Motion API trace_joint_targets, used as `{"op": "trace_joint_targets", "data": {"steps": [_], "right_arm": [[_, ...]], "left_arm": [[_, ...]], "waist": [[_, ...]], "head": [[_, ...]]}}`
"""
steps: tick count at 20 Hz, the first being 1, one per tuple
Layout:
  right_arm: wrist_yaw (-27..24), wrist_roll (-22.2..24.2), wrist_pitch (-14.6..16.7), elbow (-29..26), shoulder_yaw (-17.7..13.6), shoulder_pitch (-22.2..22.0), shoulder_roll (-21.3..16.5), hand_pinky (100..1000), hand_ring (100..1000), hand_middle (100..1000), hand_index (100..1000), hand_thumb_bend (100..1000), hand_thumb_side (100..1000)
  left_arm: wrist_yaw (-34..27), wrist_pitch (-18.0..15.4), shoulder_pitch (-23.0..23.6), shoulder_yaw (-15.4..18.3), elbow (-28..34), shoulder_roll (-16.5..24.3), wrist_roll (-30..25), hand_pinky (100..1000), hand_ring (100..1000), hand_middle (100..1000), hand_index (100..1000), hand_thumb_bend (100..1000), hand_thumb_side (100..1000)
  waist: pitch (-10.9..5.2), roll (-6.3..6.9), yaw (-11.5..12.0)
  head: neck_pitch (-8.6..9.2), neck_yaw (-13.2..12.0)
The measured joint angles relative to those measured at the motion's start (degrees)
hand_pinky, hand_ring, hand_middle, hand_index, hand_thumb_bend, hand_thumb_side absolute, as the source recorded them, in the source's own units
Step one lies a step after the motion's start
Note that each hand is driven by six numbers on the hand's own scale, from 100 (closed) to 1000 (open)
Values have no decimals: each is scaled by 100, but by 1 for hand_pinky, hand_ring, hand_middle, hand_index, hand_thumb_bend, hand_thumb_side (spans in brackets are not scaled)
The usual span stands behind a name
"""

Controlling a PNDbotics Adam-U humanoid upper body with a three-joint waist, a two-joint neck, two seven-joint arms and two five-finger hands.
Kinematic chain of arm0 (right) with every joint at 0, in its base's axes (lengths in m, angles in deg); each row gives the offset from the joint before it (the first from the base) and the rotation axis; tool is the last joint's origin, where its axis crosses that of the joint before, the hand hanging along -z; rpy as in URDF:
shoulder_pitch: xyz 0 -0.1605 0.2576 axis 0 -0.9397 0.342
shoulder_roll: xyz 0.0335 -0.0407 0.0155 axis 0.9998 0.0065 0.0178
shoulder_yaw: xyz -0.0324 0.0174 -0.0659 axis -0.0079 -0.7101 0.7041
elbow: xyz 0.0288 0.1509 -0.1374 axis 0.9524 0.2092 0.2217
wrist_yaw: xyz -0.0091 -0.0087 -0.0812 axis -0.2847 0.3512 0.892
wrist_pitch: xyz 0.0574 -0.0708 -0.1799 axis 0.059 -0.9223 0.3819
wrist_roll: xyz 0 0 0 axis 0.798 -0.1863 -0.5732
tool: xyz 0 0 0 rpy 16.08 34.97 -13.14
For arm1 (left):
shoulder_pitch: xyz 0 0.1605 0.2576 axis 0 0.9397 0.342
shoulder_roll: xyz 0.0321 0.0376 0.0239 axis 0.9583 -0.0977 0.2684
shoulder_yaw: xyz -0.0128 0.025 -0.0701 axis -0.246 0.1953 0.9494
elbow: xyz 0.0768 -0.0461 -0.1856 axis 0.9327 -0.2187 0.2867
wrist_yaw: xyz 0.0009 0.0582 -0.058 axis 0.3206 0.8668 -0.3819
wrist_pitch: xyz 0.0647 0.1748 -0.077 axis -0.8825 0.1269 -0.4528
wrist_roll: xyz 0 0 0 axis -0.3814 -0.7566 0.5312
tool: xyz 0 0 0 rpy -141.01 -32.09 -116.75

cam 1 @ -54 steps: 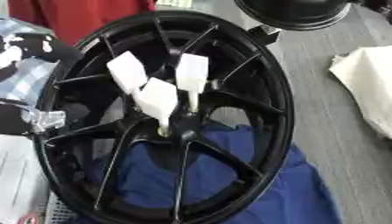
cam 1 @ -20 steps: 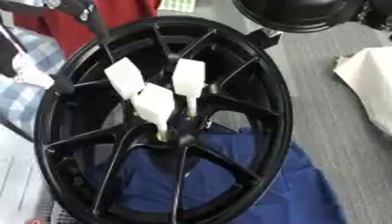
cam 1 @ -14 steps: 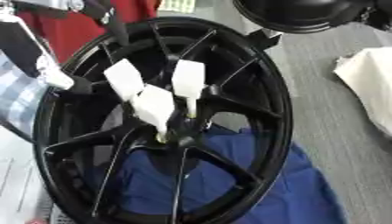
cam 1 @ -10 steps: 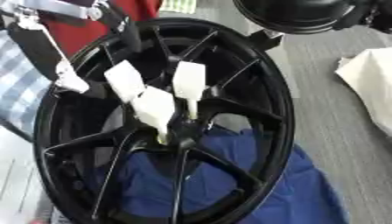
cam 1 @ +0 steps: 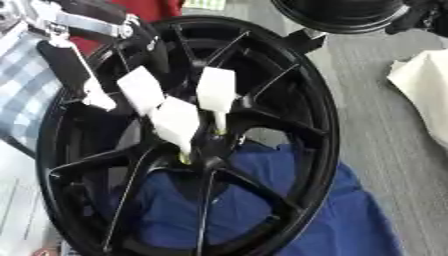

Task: Pull the pin out of the wheel hub.

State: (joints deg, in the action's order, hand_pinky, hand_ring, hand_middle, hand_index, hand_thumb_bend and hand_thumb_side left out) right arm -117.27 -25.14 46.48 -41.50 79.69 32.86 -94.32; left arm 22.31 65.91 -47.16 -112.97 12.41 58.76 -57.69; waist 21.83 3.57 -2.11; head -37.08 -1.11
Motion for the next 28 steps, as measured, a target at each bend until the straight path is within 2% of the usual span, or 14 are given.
{"op": "trace_joint_targets", "data": {"steps": [6, 12, 17, 19, 23, 28], "right_arm": [[35, 4, -21, 1, 28, 28, 27, 937, 748, 592, 765, 100, 598], [61, -21, -46, 37, 28, 23, 38, 937, 747, 591, 764, 100, 600], [105, -32, -55, 72, 28, -19, 38, 937, 747, 591, 764, 100, 601], [117, -33, -57, 75, 28, -19, 38, 937, 746, 589, 763, 100, 588], [137, -24, -66, 108, 29, -26, 38, 938, 746, 589, 763, 100, 590], [142, -21, -68, 140, 29, -36, 38, 938, 744, 588, 762, 100, 590]], "left_arm": [[15, -18, -37, -37, -171, -93, 17, 840, 795, 715, 786, 317, 158], [-161, -9, -38, -110, -151, -93, 9, 846, 804, 744, 805, 374, 169], [-432, 75, -87, -205, -68, -90, -30, 848, 806, 747, 806, 378, 169], [-489, 105, -99, -214, -44, -90, -45, 862, 837, 793, 834, 425, 148], [-532, 161, -200, -213, -51, -90, -61, 855, 811, 732, 812, 377, 135], [-395, 177, -203, -211, -123, -89, -72, 853, 809, 736, 809, 358, 142]], "waist": [[36, 13, -1], [41, 19, 7], [41, 44, 23], [41, 53, 26], [41, 75, 44], [41, 91, 48]], "head": [[19, -28], [18, -29], [18, -29], [18, -29], [18, -29], [18, -29]]}}
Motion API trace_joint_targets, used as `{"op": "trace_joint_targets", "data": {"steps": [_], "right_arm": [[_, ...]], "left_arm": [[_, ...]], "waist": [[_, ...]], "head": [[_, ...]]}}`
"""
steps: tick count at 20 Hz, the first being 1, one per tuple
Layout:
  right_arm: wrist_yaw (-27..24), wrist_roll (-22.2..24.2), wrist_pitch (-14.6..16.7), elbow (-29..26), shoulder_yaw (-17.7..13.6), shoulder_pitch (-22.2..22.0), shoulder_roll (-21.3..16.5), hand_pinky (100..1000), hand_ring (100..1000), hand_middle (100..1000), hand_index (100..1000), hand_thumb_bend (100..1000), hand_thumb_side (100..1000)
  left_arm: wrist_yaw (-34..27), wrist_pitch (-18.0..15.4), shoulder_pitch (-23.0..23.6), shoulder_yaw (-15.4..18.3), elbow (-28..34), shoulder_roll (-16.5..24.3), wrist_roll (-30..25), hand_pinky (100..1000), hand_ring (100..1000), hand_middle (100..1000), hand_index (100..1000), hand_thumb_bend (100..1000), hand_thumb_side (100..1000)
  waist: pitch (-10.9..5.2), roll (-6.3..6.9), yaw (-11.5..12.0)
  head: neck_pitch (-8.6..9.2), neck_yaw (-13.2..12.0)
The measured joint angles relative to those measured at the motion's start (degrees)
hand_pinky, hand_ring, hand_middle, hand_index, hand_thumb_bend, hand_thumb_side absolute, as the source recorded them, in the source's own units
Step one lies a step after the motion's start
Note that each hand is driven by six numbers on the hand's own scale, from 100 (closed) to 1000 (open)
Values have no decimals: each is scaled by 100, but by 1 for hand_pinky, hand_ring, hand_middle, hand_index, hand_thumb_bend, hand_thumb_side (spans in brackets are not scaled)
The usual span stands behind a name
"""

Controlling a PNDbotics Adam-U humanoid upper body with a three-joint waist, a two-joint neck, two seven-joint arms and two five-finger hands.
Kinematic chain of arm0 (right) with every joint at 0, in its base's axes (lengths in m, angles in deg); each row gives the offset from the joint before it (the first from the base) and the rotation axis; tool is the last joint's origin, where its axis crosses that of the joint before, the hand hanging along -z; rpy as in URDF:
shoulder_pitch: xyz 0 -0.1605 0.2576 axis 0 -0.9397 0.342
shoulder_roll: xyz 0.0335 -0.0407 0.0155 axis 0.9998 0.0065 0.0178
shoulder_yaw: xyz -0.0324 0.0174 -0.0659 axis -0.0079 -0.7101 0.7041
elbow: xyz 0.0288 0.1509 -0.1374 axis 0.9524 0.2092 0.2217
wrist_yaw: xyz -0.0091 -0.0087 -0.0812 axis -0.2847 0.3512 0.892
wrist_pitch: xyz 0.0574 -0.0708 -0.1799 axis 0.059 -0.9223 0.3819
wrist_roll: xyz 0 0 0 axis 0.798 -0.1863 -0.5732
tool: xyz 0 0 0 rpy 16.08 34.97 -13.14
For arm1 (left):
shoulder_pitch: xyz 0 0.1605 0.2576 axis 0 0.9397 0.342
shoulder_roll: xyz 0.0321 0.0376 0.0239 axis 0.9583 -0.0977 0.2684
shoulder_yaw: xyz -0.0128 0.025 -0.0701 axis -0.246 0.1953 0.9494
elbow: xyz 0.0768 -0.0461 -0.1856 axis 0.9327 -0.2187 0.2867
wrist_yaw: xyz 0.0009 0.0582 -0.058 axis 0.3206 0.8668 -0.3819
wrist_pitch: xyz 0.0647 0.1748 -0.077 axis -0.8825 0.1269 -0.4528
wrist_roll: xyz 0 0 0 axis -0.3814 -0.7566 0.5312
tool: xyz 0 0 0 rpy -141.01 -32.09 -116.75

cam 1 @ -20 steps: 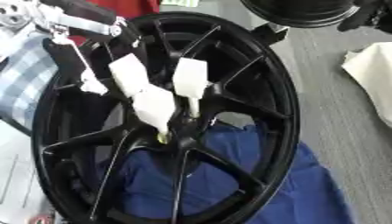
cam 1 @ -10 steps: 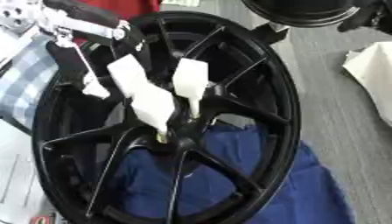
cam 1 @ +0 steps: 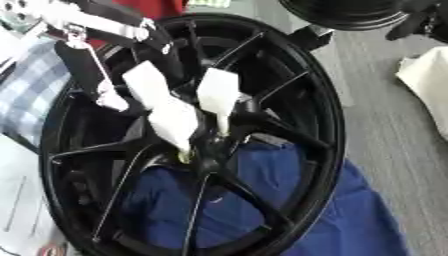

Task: Pull the pin out of the wheel hub.

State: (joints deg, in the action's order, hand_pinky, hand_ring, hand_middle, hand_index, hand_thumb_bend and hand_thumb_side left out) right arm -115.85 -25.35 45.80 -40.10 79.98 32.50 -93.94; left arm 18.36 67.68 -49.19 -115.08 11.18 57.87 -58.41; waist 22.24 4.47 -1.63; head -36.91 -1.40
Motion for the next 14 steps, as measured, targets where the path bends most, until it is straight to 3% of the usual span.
{"op": "trace_joint_targets", "data": {"steps": [5, 9, 12, 14], "right_arm": [[0, 0, 0, 3, 0, -29, 0, 938, 744, 588, 762, 100, 591], [1, -5, 0, 17, 0, -33, 0, 939, 744, 588, 762, 100, 593], [4, -20, -12, 39, 0, -37, 0, 939, 744, 587, 761, 100, 594], [8, -33, -22, 49, 0, -40, 0, 939, 744, 586, 762, 100, 595]], "left_arm": [[131, -3, 0, 5, -71, 1, 1, 843, 795, 702, 794, 323, 136], [134, -18, -3, 4, -101, 1, 11, 793, 702, 499, 651, 174, 111], [16, -15, -15, 18, -100, 0, 10, 764, 643, 420, 561, 144, 103], [-105, 13, -52, 88, -80, -1, -1, 754, 620, 399, 527, 177, 100]], "waist": [[0, 0, 12], [0, -1, 15], [0, -2, 23], [-1, -2, 35]], "head": [[0, 1], [1, 0], [1, 0], [1, 0]]}}
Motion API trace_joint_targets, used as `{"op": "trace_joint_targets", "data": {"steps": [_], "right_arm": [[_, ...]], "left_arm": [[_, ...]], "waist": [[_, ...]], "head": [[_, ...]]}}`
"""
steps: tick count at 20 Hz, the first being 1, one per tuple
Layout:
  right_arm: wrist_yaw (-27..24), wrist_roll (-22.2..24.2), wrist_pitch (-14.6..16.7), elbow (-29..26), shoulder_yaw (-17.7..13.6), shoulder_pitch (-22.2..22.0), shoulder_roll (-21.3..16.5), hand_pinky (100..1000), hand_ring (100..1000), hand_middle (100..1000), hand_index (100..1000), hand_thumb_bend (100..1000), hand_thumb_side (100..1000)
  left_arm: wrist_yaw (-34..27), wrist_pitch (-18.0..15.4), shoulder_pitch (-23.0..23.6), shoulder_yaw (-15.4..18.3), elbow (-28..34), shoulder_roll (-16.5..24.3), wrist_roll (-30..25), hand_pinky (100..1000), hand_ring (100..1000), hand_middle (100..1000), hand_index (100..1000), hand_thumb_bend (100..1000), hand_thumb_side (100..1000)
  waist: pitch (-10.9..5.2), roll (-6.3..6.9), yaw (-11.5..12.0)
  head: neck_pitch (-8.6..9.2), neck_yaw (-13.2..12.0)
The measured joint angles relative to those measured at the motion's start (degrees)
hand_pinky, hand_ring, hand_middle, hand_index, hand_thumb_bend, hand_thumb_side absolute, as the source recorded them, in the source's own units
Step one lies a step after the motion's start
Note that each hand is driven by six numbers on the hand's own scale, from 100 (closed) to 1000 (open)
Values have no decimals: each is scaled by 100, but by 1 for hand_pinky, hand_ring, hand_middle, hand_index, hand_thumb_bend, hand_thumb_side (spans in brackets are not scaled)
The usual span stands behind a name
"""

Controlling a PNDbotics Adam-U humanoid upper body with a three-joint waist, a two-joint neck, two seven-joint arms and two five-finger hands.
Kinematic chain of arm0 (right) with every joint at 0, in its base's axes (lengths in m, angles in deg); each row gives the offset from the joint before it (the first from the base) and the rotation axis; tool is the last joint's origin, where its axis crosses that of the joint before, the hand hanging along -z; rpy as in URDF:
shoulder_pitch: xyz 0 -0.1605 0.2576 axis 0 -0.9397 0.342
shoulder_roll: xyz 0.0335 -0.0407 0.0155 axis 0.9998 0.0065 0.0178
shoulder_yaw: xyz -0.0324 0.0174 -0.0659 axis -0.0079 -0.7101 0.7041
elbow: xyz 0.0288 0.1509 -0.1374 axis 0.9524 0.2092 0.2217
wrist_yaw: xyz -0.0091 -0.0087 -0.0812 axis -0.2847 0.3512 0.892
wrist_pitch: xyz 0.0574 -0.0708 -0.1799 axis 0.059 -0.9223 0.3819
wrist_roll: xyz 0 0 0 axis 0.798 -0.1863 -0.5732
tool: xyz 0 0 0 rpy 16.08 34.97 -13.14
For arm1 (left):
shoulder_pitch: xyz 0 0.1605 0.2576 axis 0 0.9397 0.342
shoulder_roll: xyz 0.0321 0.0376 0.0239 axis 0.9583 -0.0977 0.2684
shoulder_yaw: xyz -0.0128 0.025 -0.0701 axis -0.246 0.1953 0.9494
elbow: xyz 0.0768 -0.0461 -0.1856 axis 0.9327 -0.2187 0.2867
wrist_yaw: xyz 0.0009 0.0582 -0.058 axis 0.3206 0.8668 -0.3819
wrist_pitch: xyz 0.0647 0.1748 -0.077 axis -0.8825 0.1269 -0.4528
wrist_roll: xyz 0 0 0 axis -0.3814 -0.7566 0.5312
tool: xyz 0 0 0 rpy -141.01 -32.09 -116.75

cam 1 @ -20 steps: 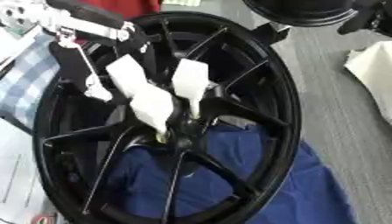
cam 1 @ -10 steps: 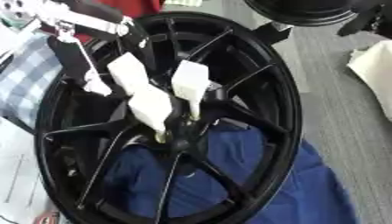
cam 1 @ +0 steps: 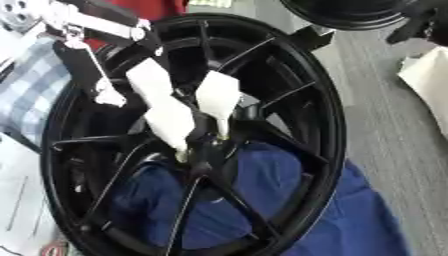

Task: Pull the pin out of the wheel hub.

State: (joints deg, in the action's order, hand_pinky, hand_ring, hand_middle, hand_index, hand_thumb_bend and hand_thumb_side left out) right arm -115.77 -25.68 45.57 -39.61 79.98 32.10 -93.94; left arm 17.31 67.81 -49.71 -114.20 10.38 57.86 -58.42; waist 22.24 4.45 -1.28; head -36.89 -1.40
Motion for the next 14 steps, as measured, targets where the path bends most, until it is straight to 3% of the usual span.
{"op": "trace_joint_targets", "data": {"steps": [2, 4, 8, 14], "right_arm": [[2, -13, -11, 23, 0, -4, 0, 940, 744, 586, 762, 100, 595], [3, -18, -10, 26, -1, -27, 0, 940, 743, 585, 762, 100, 596], [4, -40, -12, 51, -2, -51, 0, 940, 743, 585, 762, 100, 596], [4, -66, -3, 58, -28, -113, -2, 940, 743, 584, 762, 100, 592]], "left_arm": [[-134, 65, -34, 63, 20, 0, -8, 752, 617, 396, 521, 188, 100], [-261, 152, -55, 110, 50, 0, -21, 737, 600, 374, 471, 290, 100], [-449, 351, -107, 254, 53, -1, -30, 723, 581, 350, 441, 390, 100], [-657, 622, -136, 706, -142, 7, -28, 723, 578, 346, 436, 403, 100]], "waist": [[0, 0, 6], [0, 0, 9], [-3, 1, 22], [-44, 2, 113]], "head": [[0, 0], [0, 1], [-1, 4], [-30, 53]]}}
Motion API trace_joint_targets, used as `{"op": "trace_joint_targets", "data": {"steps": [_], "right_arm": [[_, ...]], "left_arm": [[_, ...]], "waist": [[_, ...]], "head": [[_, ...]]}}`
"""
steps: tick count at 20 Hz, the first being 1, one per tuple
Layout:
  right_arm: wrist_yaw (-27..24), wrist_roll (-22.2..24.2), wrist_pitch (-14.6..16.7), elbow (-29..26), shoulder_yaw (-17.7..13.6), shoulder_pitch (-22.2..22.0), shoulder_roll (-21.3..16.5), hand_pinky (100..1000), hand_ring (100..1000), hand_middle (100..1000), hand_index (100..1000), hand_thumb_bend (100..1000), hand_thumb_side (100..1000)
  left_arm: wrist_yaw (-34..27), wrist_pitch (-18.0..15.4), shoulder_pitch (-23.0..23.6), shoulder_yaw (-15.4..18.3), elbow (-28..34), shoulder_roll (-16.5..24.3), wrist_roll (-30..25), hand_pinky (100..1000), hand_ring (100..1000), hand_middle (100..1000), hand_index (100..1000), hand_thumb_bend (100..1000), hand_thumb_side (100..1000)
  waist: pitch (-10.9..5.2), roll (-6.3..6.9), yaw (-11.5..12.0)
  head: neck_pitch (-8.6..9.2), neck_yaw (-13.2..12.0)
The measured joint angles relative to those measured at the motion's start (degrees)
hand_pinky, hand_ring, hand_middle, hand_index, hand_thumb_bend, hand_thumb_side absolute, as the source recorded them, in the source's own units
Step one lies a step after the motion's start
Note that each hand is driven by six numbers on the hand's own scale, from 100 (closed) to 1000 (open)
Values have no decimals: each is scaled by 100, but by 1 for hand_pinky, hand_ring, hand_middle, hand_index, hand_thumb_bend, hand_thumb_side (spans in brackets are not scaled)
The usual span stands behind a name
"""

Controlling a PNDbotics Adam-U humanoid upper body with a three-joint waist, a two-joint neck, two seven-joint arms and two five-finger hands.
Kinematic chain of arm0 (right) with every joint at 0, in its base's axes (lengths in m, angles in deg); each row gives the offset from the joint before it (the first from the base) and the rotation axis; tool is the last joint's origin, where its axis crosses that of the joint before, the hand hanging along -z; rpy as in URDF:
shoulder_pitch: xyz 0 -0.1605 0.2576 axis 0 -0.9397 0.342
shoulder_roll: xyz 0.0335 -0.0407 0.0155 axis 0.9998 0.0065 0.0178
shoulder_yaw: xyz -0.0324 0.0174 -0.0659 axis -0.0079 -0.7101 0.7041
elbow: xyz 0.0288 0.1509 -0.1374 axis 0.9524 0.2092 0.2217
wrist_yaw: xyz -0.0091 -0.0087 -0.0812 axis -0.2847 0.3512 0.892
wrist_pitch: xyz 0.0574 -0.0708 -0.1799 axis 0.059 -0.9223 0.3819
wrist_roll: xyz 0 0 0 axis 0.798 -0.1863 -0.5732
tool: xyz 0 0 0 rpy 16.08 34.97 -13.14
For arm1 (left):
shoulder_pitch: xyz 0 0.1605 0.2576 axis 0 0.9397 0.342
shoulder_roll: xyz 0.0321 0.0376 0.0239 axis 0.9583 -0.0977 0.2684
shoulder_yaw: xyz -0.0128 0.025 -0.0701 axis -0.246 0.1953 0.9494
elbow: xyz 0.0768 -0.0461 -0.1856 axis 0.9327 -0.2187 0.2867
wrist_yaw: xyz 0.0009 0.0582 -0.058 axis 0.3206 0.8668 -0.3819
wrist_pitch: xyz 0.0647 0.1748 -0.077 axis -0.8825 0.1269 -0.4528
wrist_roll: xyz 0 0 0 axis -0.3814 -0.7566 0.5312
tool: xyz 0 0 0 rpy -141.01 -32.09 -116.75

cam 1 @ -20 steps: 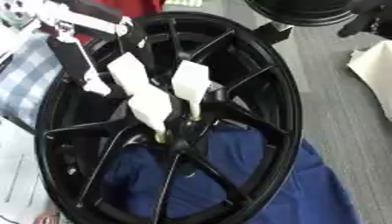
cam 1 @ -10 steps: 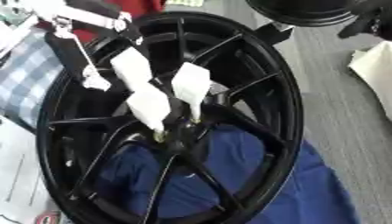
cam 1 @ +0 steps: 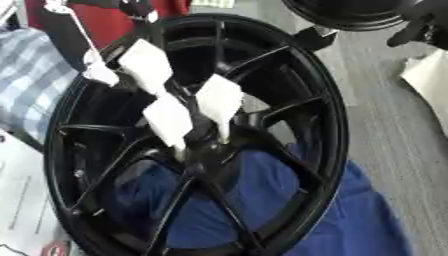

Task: Pull the pin out of the wheel hub.

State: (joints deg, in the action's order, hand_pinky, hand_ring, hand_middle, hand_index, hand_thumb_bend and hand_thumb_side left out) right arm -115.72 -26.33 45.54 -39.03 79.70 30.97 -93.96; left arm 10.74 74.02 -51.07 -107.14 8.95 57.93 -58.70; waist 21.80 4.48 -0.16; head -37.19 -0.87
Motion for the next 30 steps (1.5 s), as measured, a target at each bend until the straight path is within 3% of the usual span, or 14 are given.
{"op": "trace_joint_targets", "data": {"steps": [8, 15, 17, 18, 19, 21, 23, 24, 26, 28, 30], "right_arm": [[-2, -91, 86, 33, -113, -198, -66, 939, 744, 584, 762, 100, 583], [-9, -236, 199, 34, -266, -390, -163, 938, 744, 584, 762, 100, 573], [-13, -281, 220, 34, -311, -403, -173, 937, 744, 584, 762, 100, 564], [-17, -305, 231, 34, -336, -408, -182, 937, 744, 584, 762, 100, 597], [-24, -329, 244, 34, -363, -407, -191, 937, 744, 584, 762, 100, 554], [-58, -379, 270, 33, -410, -401, -197, 936, 744, 585, 762, 100, 545], [-89, -420, 303, 31, -449, -388, -198, 936, 744, 585, 762, 100, 541], [-111, -442, 315, 29, -472, -386, -199, 936, 744, 585, 762, 100, 540], [-147, -488, 331, 28, -509, -386, -199, 936, 744, 585, 762, 100, 539], [-194, -519, 341, 26, -538, -386, -199, 936, 744, 585, 762, 100, 538], [-226, -544, 343, 24, -540, -383, -199, 935, 744, 585, 762, 100, 533]], "left_arm": [[-405, 149, 299, 1033, -500, 576, 34, 721, 569, 336, 424, 406, 100], [-776, 248, 1242, 2062, -1344, 1507, 533, 731, 583, 356, 452, 350, 100], [-740, 302, 1549, 2376, -1641, 1747, 719, 732, 587, 371, 473, 310, 100], [-712, 317, 1697, 2529, -1788, 1836, 806, 740, 600, 401, 503, 388, 100], [-677, 319, 1843, 2680, -1935, 1902, 879, 743, 606, 417, 520, 332, 100], [-592, 287, 2140, 2958, -2213, 1972, 965, 776, 673, 510, 635, 374, 100], [-521, 223, 2433, 3165, -2455, 1987, 1024, 821, 774, 696, 792, 486, 223], [-511, 173, 2577, 3238, -2542, 1987, 1040, 850, 834, 795, 862, 630, 357], [-511, 60, 2867, 3320, -2655, 1987, 1015, 903, 893, 889, 932, 699, 481], [-500, -30, 3181, 3372, -2701, 1986, 939, 908, 899, 901, 937, 781, 583], [-497, -85, 3529, 3443, -2703, 1985, 885, 894, 886, 881, 922, 767, 619]], "waist": [[-143, -48, 245], [-204, -128, 527], [-208, -154, 616], [-215, -176, 649], [-220, -194, 670], [-227, -230, 703], [-234, -259, 728], [-237, -277, 730], [-238, -304, 732], [-241, -325, 730], [-259, -348, 717]], "head": [[-113, 217], [-254, 473], [-260, 569], [-264, 614], [-272, 654], [-276, 710], [-276, 741], [-276, 751], [-274, 754], [-267, 754], [-251, 749]]}}
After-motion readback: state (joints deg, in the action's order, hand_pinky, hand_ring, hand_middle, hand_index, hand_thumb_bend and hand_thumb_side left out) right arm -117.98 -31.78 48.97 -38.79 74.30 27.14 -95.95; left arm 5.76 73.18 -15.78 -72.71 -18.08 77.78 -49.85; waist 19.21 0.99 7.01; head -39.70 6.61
